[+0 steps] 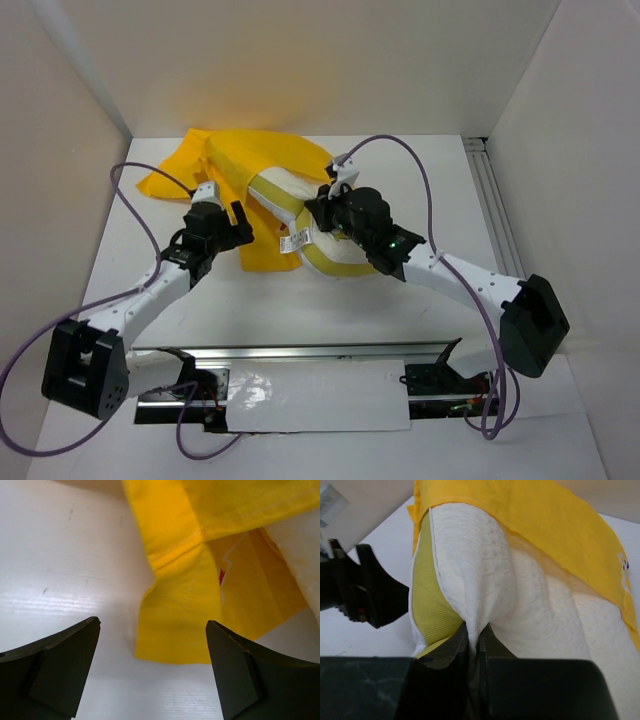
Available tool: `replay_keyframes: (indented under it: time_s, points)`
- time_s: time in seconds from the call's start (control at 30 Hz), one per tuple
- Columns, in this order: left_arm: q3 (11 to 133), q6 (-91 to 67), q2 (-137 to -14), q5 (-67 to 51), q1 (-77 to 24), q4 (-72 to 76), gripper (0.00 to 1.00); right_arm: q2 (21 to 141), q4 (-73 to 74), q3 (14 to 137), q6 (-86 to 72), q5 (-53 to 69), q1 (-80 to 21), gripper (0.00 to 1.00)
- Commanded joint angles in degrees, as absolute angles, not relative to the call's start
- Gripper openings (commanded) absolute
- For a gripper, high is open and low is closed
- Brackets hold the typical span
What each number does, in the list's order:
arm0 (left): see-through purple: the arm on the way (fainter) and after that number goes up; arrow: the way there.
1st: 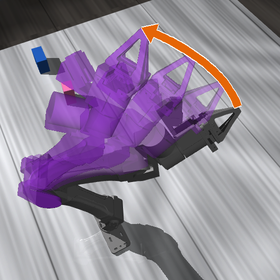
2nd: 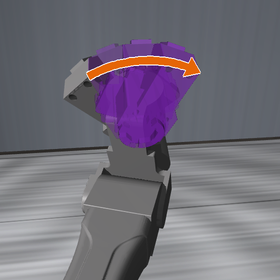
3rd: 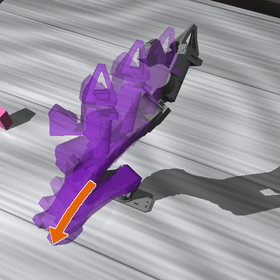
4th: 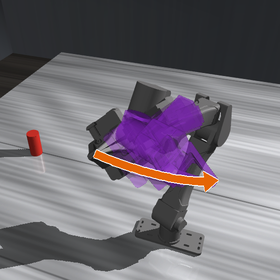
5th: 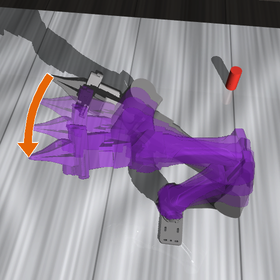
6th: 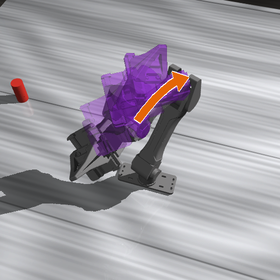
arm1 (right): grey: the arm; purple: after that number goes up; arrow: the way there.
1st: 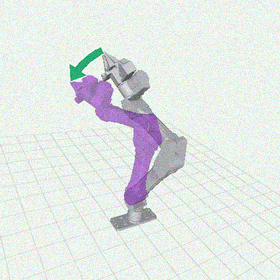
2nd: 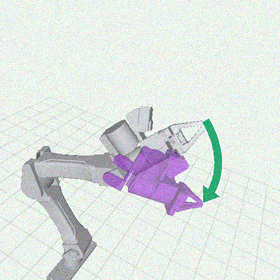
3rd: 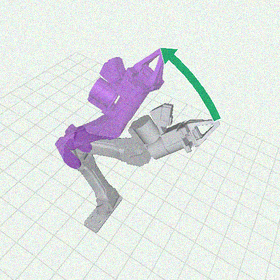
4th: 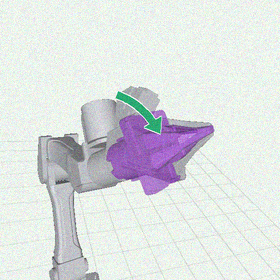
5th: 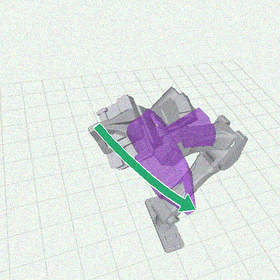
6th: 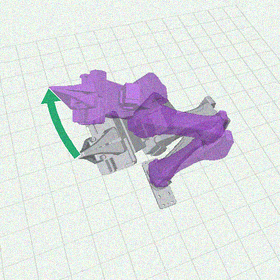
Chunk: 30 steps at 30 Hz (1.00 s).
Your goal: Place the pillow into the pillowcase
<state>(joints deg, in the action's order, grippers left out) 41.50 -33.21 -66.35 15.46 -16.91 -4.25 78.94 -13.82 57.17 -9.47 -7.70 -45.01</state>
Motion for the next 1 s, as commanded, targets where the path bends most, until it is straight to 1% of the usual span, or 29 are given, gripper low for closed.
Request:
replay_keyframes:
  time_s: [0.0, 0.13, 0.23, 0.3, 0.33, 0.37, 0.4, 0.43, 0.53, 0.57, 0.63, 0.67, 0.7, 0.77, 0.83, 0.97]
  points:
    - [41.9, -24.3, -71.4, 6.3, -16.1, 14.7, 1.0, 75.4, -22.0, 63.4, -7.9, -6.8, -45.3, 0.0]
    - [44.7, -21.8, -78.8, -1.2, -13.7, 21.6, 1.0, 77.1, -20.2, 65.4, -7.4, -6.8, -45.3, 0.0]
    - [46.0, -23.0, -82.5, 0.2, -12.5, 23.3, 1.0, 77.6, -19.2, 65.9, -7.4, -7.3, -45.3, 0.0]
    - [46.6, -24.4, -84.6, -1.4, -11.3, 25.1, 1.0, 77.6, -19.2, 66.5, -6.9, -7.3, -45.3, 0.0]
    - [47.3, -24.4, -85.2, -2.5, -10.7, 25.1, 0.96, 77.6, -19.2, 66.5, -6.9, -7.3, -45.3, 0.0]
    - [48.0, -24.4, -85.2, -4.1, -10.2, 25.8, 0.51, 77.6, -19.2, 66.5, -6.9, -7.3, -45.3, 0.0]
    - [48.5, -24.4, -85.7, -4.9, -10.2, 25.0, 0.1, 77.6, -19.7, 66.5, -6.9, -7.3, -45.3, 0.0]
    - [48.5, -25.5, -85.7, -5.4, -10.2, 23.7, 0.0, 78.2, -20.3, 65.8, -6.9, -7.8, -45.3, 0.0]
    - [45.6, -26.0, -80.0, -8.4, -14.3, 23.7, 0.0, 79.6, -25.2, 63.3, -6.2, -6.6, -45.3, 0.0]
    - [44.7, -26.0, -75.4, -8.4, -15.9, 23.7, 0.0, 80.7, -30.8, 62.1, -5.5, -6.6, -45.3, 0.0]
    - [42.2, -28.0, -70.6, -9.4, -21.1, 20.1, 0.0, 83.9, -38.8, 58.3, -4.0, -5.9, -45.3, 0.0]
    - [41.3, -29.2, -68.7, -11.0, -22.6, 19.5, 0.0, 85.6, -48.2, 57.7, -3.2, -5.9, -45.3, 0.0]
    - [40.5, -30.5, -65.5, -15.2, -23.8, 18.8, 0.0, 87.6, -51.9, 57.7, 0.0, -5.9, -45.3, 0.0]
    - [40.5, -31.3, -62.7, -18.5, -27.7, 16.5, 0.0, 93.5, -55.5, 60.5, 2.0, -7.3, -45.9, 0.0]
    - [40.5, -33.0, -58.2, -21.8, -30.0, 13.0, 0.0, 96.6, -55.5, 64.0, 2.0, -9.1, -45.9, 0.0]
    - [44.2, -31.3, -53.9, -21.9, -36.0, 3.6, 0.0, 100.5, -64.9, 61.5, 0.6, -15.8, -46.4, 0.0]
